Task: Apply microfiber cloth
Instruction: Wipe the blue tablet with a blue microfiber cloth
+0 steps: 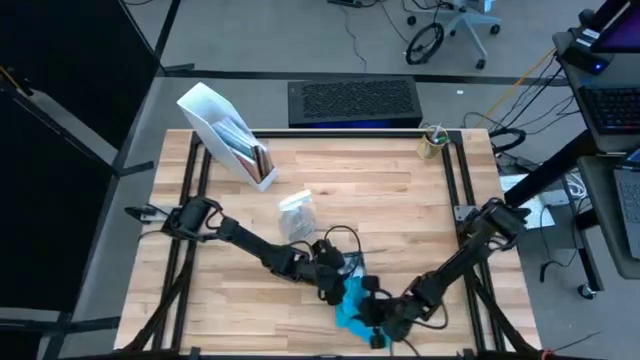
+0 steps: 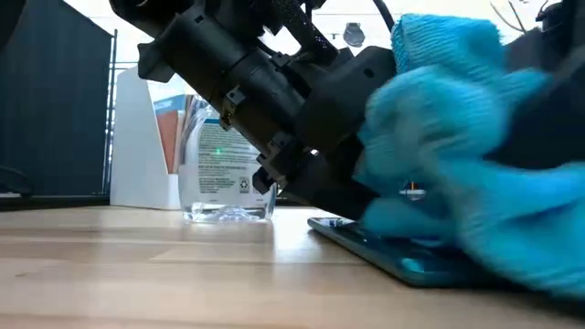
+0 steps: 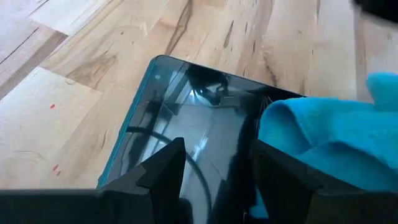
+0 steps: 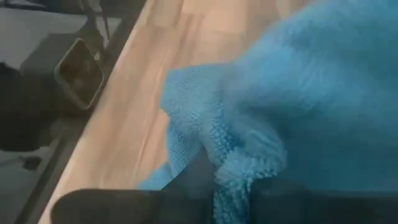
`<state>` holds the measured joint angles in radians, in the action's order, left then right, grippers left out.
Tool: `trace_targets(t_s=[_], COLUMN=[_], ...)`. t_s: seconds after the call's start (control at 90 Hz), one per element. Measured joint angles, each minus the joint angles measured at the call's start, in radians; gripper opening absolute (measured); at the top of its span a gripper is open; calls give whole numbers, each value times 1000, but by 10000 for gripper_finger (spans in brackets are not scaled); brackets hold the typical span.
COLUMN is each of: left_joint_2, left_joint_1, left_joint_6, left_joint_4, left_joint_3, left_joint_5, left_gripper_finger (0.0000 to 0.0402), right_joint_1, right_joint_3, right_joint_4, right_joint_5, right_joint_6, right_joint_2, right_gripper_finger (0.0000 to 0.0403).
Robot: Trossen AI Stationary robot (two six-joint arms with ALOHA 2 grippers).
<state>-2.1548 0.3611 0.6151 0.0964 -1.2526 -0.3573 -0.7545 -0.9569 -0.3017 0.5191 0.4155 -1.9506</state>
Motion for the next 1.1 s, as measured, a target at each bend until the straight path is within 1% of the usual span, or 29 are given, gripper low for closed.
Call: trace_targets(t_s=[0.078,0.156,0.244,0.444,0.589,0.7,0.833,1.0,1.1], left_joint_2=[0,0,0,0,0,0,0,0,0], left_joint_1=[0,1,3,4,5,5,8,6,7], left_joint_6=[-1,-9,-21,-47,-49,-48,-48,-48,-48], left_joint_4=[0,0,-6,-20,-38,-39,-42,-49,-47], left_joint_3=[0,0,0,-1,-1,-1,-1,1,0], left_joint_5=[-1,-3,-3,-1,-1,5,4,-1,-1], left_gripper_finger=[175,175,175,175,175,175,175,175,175], right_joint_1=[14,22,17,-33,-59,-75,-86,-97,-95], right_joint_3=[-22,-31,-35,-34,-37,-38,-36,-27,-21], right_joint_4=[-4,8,36,135,231,285,419,707,881], right_joint_5=[-8,-41,-60,-38,-31,-8,6,52,53], right_joint_6=[-18,-6,65,177,316,387,458,568,647], right_joint_2=[-40,-60,-67,-59,-56,-51,-7,91,140], right_gripper_finger=[4,4,4,4,4,4,4,4,4])
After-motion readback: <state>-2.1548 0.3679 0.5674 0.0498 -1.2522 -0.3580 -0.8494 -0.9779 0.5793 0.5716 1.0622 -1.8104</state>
